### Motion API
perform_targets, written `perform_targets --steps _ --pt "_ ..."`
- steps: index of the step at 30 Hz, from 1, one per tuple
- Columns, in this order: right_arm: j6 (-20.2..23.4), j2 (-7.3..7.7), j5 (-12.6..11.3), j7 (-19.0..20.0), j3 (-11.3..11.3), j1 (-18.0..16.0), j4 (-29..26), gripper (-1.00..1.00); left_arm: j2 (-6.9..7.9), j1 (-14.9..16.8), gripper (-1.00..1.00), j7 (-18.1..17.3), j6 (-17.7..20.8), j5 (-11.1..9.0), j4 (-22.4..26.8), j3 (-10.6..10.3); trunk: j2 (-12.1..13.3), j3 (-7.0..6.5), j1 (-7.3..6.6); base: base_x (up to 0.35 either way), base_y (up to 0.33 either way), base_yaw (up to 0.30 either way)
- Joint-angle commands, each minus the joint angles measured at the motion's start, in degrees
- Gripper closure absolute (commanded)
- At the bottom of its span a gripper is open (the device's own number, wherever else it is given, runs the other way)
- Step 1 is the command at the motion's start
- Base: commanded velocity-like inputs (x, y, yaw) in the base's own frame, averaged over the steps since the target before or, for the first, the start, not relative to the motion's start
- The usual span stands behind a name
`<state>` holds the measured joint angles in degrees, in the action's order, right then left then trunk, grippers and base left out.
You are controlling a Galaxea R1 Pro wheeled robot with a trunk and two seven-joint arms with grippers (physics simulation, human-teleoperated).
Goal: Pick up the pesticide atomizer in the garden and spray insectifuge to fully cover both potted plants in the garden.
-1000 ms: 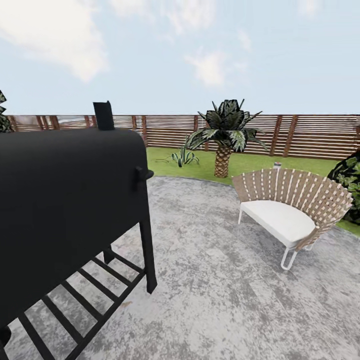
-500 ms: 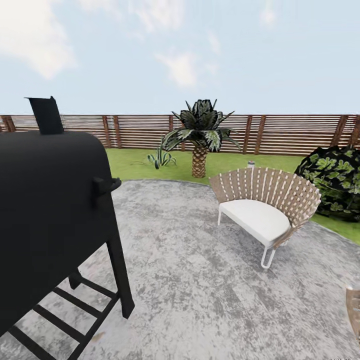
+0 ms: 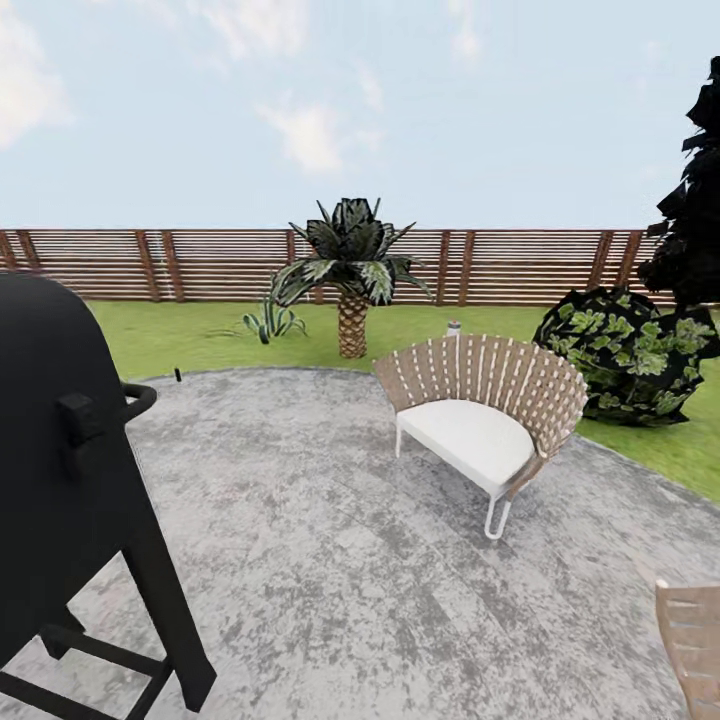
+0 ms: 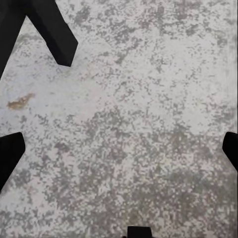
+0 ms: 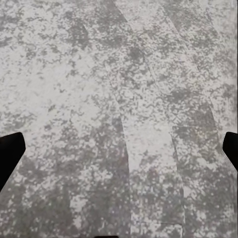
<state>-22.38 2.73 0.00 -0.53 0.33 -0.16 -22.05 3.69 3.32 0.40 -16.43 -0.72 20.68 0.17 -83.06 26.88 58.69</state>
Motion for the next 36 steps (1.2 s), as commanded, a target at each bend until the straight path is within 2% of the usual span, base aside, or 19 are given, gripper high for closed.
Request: perform_targets --steps 1,10,16,25,36 --pt "-0.12 -0.01 0.0 -0.04 0.02 -0.02 -0.01 -1.0 0.0 0.02 -1.0 0.04 -0.18 -0.07 -0.03 0.01 -0.02 0.06 0.03 0.339 0.0 -0.299" --pt "-0.12 -0.07 0.0 0.0 -0.04 -0.02 -0.14 -1.0 0.0 0.02 -1.0 0.04 -0.18 -0.07 -0.03 0.0 -0.02 0.55 0.03 0.339 0.0 -0.233" --pt "-0.12 -0.14 0.04 0.0 -0.24 -0.02 -0.14 -1.0 0.0 0.02 -1.0 0.04 -0.18 -0.07 -0.03 0.0 -0.02 1.05 0.03 0.339 0.0 -0.112" --pt "-0.12 -0.26 0.09 0.0 -0.44 -0.02 -0.1 -1.0 0.0 0.02 -1.0 0.04 -0.18 -0.07 -0.03 0.0 -0.02 1.87 0.03 0.339 0.0 0.012" --pt "-0.12 -0.4 0.18 0.0 -0.5 -0.02 -0.02 -1.0 0.0 0.02 -1.0 0.04 -0.18 -0.07 -0.03 0.07 -0.02 2.84 0.03 0.339 0.006 0.125"
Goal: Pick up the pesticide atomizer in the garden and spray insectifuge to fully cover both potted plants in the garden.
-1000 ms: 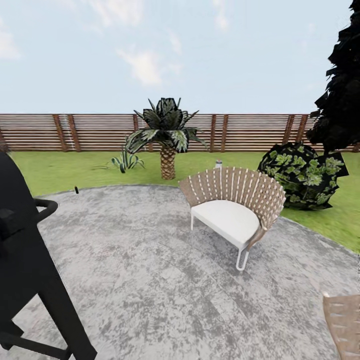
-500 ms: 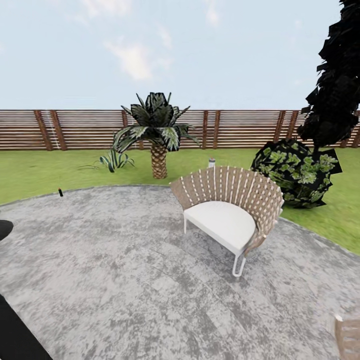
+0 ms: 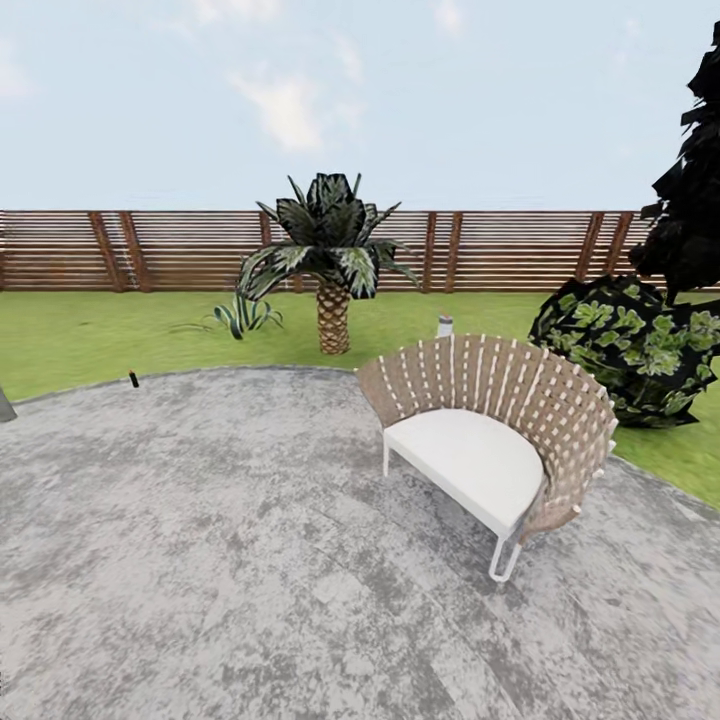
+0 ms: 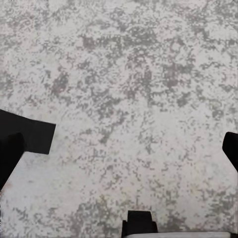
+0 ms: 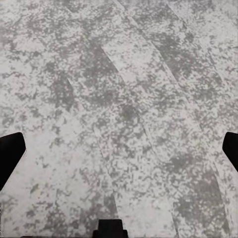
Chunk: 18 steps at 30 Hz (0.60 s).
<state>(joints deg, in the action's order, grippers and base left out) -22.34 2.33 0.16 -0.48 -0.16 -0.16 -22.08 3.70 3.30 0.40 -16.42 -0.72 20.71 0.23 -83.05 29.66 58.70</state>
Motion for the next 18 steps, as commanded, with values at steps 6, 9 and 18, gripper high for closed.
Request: perform_targets --steps 6,9,18 --pt "-0.16 -0.04 0.02 -0.05 -0.02 -0.02 0.0 -1.0 -0.01 0.04 -1.0 0.09 -0.19 -0.07 -0.05 0.03 -0.02 0.51 0.03 0.332 0.104 0.157" --pt "-0.16 -0.02 0.02 0.01 -0.02 -0.02 -0.05 -1.0 -0.01 0.04 -1.0 0.06 -0.19 -0.07 -0.05 0.03 -0.02 0.6 0.03 0.323 0.14 0.068" --pt "-0.16 0.82 0.11 0.12 -0.02 -0.02 0.01 -1.0 -0.01 0.04 -1.0 0.07 -0.19 -0.1 -0.1 0.03 -0.02 0.65 0.03 0.322 0.146 0.012"
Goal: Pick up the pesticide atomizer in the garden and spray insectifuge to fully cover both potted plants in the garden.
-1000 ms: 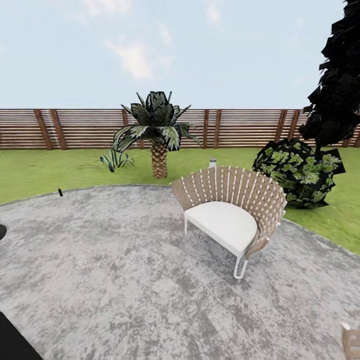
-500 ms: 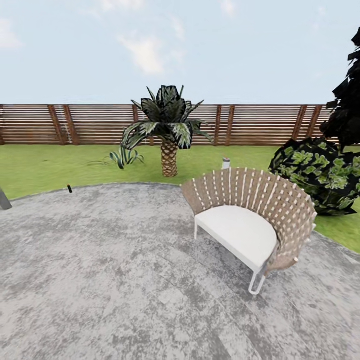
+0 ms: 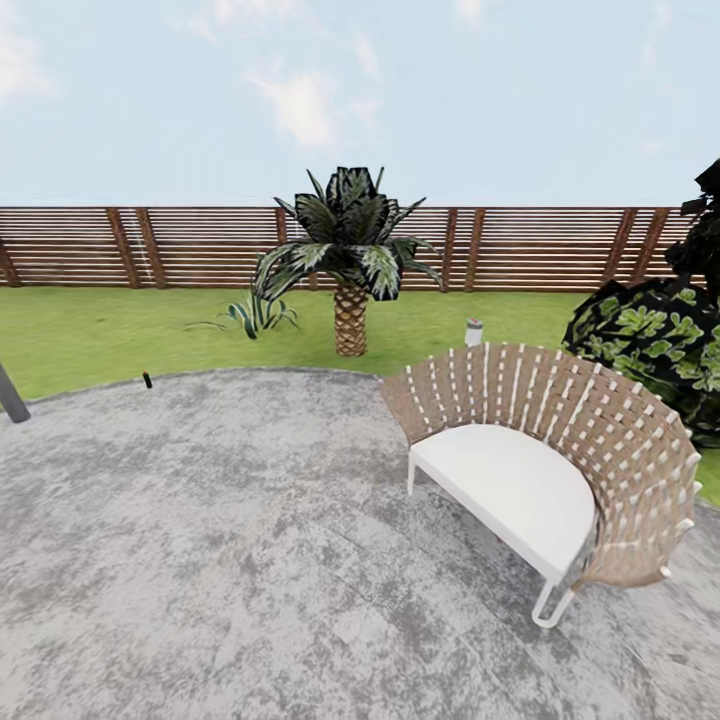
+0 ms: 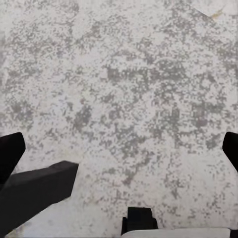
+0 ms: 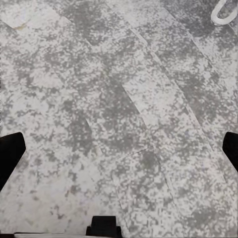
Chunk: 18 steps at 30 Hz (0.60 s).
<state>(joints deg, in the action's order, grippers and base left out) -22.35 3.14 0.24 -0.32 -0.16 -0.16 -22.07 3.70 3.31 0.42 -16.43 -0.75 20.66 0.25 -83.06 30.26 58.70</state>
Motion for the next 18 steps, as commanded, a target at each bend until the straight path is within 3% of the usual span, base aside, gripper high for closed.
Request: perform_targets --steps 1,7,18 --pt "-0.15 0.04 0.04 -0.03 -0.04 -0.02 0.0 -1.0 0.0 0.03 -1.0 0.05 -0.19 -0.09 -0.03 0.01 -0.02 0.05 0.03 0.321 0.147 0.001" --pt "-0.15 0.1 0.04 -0.03 -0.02 -0.02 0.01 -1.0 0.0 0.03 -1.0 0.03 -0.18 -0.11 -0.04 0.01 -0.02 0.05 0.03 0.324 0.117 0.0" --pt "-0.15 0.05 0.03 -0.03 -0.02 -0.02 0.0 -1.0 0.0 0.03 -1.0 0.02 -0.18 -0.13 -0.03 0.01 -0.02 0.05 0.03 0.337 0.014 0.0"
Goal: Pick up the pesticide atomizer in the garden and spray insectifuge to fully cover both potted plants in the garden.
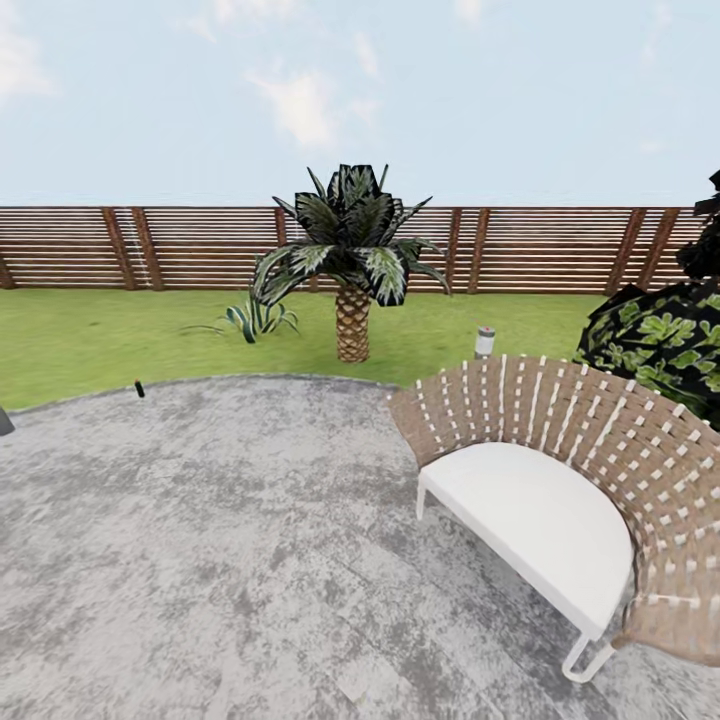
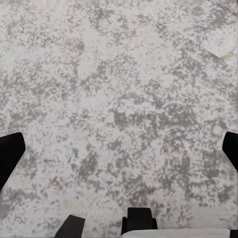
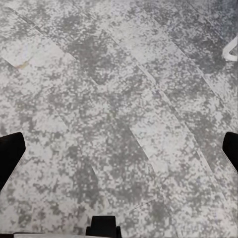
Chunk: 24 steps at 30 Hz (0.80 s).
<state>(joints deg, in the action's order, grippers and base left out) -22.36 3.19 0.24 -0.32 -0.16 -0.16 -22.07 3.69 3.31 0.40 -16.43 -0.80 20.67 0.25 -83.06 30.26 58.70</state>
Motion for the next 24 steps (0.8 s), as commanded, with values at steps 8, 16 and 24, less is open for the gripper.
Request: perform_targets --steps 8,16,24 --pt "-0.14 -0.02 0.02 -0.03 -0.02 -0.02 0.01 -1.0 0.0 -0.01 -1.0 0.04 -0.18 -0.06 -0.03 0.01 -0.02 0.05 0.03 0.339 0.0 0.076" --pt "-0.14 -0.02 0.02 -0.03 -0.02 -0.02 0.01 -1.0 0.0 -0.05 -1.0 0.04 -0.18 -0.04 -0.03 -0.01 -0.02 0.05 0.03 0.339 -0.005 0.257" --pt "-0.14 -0.02 0.02 -0.03 -0.03 -0.02 0.01 -1.0 0.0 -0.06 -1.0 0.04 -0.18 -0.02 -0.03 -0.06 -0.02 0.05 0.03 0.339 -0.077 0.277"
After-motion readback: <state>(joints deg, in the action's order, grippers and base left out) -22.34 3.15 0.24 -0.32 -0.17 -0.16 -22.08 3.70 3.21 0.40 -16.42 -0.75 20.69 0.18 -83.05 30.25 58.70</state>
